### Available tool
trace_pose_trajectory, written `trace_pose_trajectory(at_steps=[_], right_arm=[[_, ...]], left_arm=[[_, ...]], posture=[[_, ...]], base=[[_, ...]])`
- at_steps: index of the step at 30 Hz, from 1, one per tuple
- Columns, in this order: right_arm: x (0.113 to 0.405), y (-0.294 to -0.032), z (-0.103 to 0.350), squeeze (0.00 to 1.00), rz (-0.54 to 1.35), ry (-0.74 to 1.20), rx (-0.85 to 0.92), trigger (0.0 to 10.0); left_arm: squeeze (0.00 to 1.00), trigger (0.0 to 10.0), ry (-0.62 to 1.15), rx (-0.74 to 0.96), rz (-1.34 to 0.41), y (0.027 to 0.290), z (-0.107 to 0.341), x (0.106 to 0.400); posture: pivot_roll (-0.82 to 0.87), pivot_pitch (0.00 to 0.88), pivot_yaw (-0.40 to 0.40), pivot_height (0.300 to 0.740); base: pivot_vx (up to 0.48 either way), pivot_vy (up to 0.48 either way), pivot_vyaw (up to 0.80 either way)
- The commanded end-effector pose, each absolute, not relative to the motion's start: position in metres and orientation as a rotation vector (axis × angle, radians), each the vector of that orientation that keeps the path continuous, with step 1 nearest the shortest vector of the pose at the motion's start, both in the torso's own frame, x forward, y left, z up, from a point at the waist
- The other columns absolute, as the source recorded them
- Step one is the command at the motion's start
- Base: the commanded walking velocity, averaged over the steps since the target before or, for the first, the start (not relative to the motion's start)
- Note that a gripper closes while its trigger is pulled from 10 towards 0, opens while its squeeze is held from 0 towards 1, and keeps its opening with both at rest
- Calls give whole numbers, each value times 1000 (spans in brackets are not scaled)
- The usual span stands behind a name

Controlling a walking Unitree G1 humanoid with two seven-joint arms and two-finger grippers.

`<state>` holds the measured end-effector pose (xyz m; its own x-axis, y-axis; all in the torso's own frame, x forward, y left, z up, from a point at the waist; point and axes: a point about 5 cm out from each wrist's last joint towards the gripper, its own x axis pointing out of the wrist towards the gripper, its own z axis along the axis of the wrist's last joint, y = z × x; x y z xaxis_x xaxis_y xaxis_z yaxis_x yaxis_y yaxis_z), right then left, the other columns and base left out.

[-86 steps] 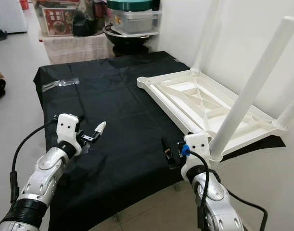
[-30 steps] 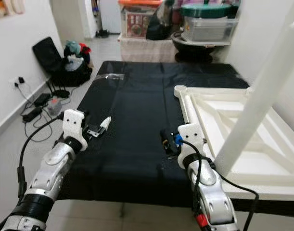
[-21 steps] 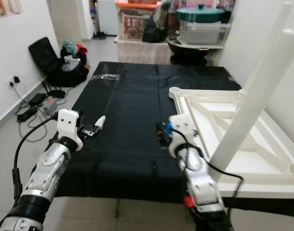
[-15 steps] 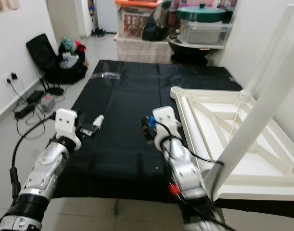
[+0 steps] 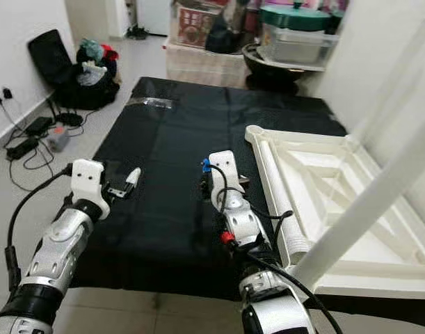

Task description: Building children table

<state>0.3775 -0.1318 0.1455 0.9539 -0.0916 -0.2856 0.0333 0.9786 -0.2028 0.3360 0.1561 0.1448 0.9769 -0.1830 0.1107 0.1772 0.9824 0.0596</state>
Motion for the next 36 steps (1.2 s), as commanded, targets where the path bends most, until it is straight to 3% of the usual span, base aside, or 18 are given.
trace_pose_trajectory(at_steps=[1,3,18,29,36], right_arm=[[379,-138,146,0,-100,296,-175,10000],[384,-157,156,0,-206,252,-110,10000],[376,-196,120,0,-273,384,-106,10000],[374,-197,104,0,-294,464,-37,10000],[374,-174,93,0,-145,506,-33,10000]], left_arm=[[0,10000,-107,58,-175,157,142,334],[0,10000,-105,60,-168,159,141,333],[0,10000,-101,78,-189,157,142,335],[0,10000,-102,86,-196,157,143,336],[0,10000,-102,94,-190,160,144,334]], posture=[[96,0,-143,740],[97,0,-140,740],[93,0,-111,740],[112,0,-113,740],[129,0,-125,740]], base=[[0,0,0],[0,0,0],[0,0,0],[0,0,0],[0,0,0]])
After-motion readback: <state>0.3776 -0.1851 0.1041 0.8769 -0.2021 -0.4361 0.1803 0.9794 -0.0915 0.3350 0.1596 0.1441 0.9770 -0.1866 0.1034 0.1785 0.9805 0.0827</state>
